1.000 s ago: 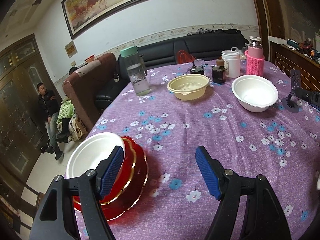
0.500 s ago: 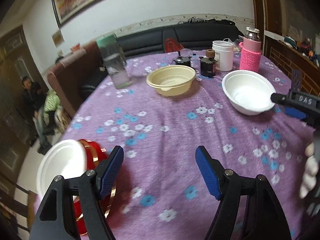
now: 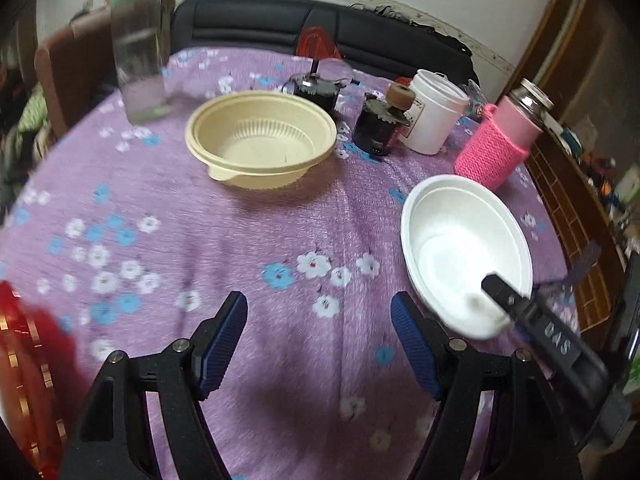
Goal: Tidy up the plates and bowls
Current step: 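Grasp the second white bowl's rim with both grippers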
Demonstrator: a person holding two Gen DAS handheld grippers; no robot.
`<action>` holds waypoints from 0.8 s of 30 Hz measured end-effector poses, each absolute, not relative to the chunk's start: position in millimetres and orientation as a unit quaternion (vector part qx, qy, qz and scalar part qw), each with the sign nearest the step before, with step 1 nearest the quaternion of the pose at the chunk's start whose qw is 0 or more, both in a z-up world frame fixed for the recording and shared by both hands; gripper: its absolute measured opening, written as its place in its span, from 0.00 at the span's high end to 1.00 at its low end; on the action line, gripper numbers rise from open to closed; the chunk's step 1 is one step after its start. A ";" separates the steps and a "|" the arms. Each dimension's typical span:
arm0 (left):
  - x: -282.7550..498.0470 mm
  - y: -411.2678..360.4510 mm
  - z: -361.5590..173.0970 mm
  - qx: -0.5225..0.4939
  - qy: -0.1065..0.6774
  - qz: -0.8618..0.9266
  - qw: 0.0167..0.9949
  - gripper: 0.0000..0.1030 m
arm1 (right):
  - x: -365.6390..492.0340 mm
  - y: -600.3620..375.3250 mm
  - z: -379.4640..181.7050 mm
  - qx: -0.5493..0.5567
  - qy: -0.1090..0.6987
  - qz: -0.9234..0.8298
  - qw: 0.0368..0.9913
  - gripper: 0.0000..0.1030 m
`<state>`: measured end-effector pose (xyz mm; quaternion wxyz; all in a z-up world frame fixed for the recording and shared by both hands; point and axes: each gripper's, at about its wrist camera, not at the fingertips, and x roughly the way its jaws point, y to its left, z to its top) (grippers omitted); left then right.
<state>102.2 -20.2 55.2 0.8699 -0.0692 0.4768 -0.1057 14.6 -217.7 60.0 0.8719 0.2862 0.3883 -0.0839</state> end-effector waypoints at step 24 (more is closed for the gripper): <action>177.1 -100.9 13.2 -0.047 0.535 -0.159 0.829 0.67 | 19.8 -219.0 52.6 0.286 0.397 -0.052 0.871 0.82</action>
